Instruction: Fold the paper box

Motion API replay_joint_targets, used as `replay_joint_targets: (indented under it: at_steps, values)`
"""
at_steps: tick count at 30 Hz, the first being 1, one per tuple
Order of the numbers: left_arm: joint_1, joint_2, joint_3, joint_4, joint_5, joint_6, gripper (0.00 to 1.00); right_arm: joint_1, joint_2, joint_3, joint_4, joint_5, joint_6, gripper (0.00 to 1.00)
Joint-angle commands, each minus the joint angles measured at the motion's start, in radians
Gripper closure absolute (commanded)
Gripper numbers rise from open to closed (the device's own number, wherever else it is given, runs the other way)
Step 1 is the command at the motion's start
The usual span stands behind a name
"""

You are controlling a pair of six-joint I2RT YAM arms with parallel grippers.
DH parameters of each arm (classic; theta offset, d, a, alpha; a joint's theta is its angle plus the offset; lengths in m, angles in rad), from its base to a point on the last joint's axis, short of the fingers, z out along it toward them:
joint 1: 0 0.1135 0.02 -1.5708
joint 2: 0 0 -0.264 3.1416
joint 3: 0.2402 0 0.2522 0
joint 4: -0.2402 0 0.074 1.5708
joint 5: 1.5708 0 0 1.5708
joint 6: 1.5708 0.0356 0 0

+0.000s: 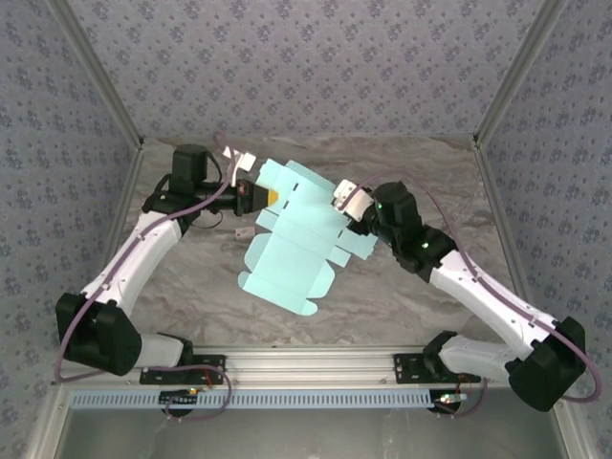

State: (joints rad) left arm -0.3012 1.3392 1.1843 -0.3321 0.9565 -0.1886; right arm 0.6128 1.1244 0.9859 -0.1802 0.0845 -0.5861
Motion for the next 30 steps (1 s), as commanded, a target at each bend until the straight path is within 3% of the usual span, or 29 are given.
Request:
replay_joint_targets:
  at_steps: [1, 6, 10, 11, 13, 17, 22, 27, 30]
  values:
    - [-0.016, 0.014, 0.05, -0.089, 0.043, 0.139, 1.0, -0.079, 0.013, 0.08, -0.163, -0.236, 0.123, 0.67]
    - [-0.042, 0.038, 0.071, -0.141, 0.074, 0.194, 1.0, -0.195, 0.065, 0.155, -0.247, -0.487, 0.158, 0.59]
    - [-0.056, 0.038, 0.076, -0.142, 0.084, 0.207, 1.0, -0.252, 0.106, 0.172, -0.278, -0.616, 0.154, 0.53]
    - [-0.058, 0.039, 0.078, -0.143, 0.087, 0.208, 1.0, -0.264, 0.114, 0.178, -0.284, -0.639, 0.148, 0.42]
    - [-0.059, 0.04, 0.082, -0.146, 0.095, 0.212, 1.0, -0.283, 0.128, 0.181, -0.284, -0.678, 0.141, 0.34]
    - [-0.059, 0.037, 0.083, -0.147, 0.104, 0.215, 1.0, -0.303, 0.171, 0.198, -0.317, -0.793, 0.115, 0.32]
    - [-0.059, 0.031, 0.086, -0.15, 0.107, 0.216, 1.0, -0.301, 0.221, 0.237, -0.309, -0.812, 0.111, 0.47]
    - [-0.059, 0.034, 0.088, -0.143, 0.099, 0.2, 1.0, -0.296, 0.229, 0.247, -0.304, -0.793, 0.109, 0.81]
    - [-0.059, 0.038, 0.081, -0.102, 0.058, 0.126, 1.0, -0.276, 0.197, 0.222, -0.286, -0.709, 0.12, 0.88]
